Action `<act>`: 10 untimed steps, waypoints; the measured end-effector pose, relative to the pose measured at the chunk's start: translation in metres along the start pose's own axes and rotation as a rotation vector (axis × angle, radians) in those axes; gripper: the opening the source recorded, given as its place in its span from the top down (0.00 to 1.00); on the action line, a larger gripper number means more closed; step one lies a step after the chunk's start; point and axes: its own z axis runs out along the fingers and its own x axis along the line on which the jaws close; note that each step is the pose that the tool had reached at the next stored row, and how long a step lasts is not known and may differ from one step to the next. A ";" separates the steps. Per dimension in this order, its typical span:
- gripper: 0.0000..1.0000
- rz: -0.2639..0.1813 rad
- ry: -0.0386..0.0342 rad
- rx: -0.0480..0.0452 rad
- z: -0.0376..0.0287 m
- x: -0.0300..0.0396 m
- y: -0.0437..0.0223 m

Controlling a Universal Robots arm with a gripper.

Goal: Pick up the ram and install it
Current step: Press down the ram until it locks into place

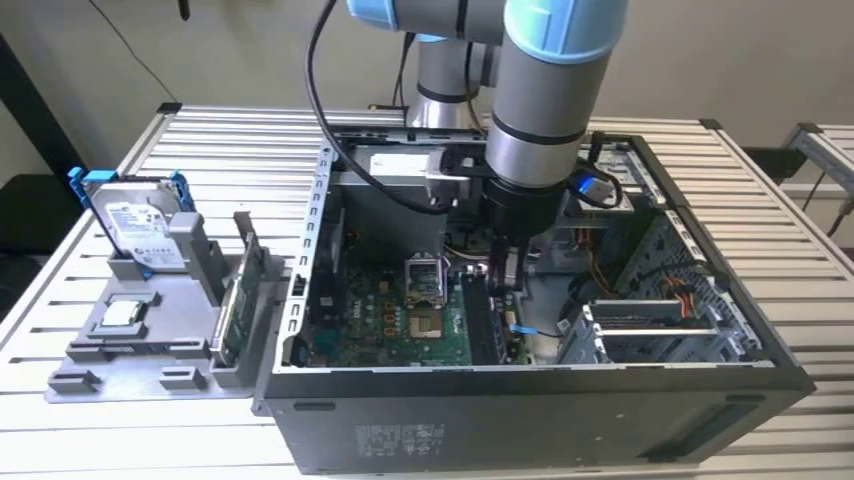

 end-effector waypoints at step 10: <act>0.89 -0.022 0.0001 -0.0044 0.0104 0.0041 -0.0034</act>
